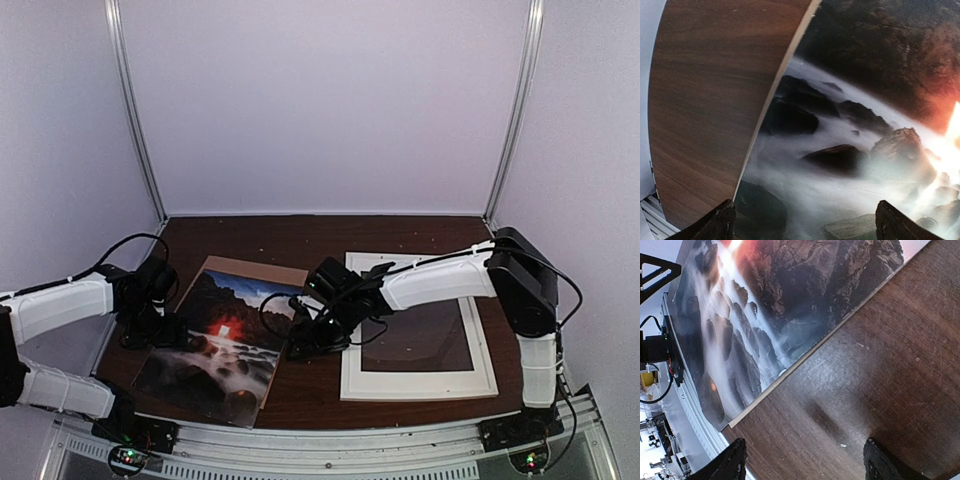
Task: Put the photo into the frame
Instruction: Move the photo to the center of the board.
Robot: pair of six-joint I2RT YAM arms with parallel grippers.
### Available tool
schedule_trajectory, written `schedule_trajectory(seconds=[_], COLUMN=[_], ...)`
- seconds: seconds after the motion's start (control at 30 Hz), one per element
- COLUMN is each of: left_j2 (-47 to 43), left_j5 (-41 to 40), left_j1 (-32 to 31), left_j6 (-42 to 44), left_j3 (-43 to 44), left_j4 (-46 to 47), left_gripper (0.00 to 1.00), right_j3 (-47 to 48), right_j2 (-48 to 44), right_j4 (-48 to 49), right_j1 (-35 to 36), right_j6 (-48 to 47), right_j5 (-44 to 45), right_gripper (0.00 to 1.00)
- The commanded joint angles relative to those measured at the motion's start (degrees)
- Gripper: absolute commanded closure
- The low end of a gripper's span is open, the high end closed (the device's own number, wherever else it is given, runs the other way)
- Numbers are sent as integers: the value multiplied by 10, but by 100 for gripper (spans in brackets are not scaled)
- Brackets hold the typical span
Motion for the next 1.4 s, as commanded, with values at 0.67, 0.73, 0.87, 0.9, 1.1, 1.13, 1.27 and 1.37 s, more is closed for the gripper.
schedule_trajectory(seconds=[0.67, 0.73, 0.87, 0.9, 1.1, 1.13, 1.27, 1.37], left_j2=[33, 21, 18, 18, -40, -44, -49, -43], left_j5=[88, 103, 106, 106, 44, 41, 27, 34], left_j1=[28, 28, 28, 28, 29, 32, 46, 67], left_j6=[-60, -60, -58, -58, -58, -56, -39, -23], left_j3=[-97, -104, -110, -110, -96, -91, -68, -60], left_j4=[59, 65, 75, 76, 68, 69, 65, 69], left_gripper=[5, 7, 8, 8, 5, 4, 2, 2], right_j3=[-1, 4, 14, 16, 18, 19, 20, 22], right_j2=[13, 16, 18, 18, 21, 23, 24, 25], right_j4=[4, 1, -7, -9, -12, -12, -14, -18], right_j1=[-14, -16, -16, -17, -17, -17, -16, -18], right_j6=[-24, -23, -24, -24, -22, -22, -23, -25], right_j5=[-18, -17, -12, -10, -5, -5, -5, -3], right_gripper=[19, 19, 19, 19, 19, 19, 19, 19])
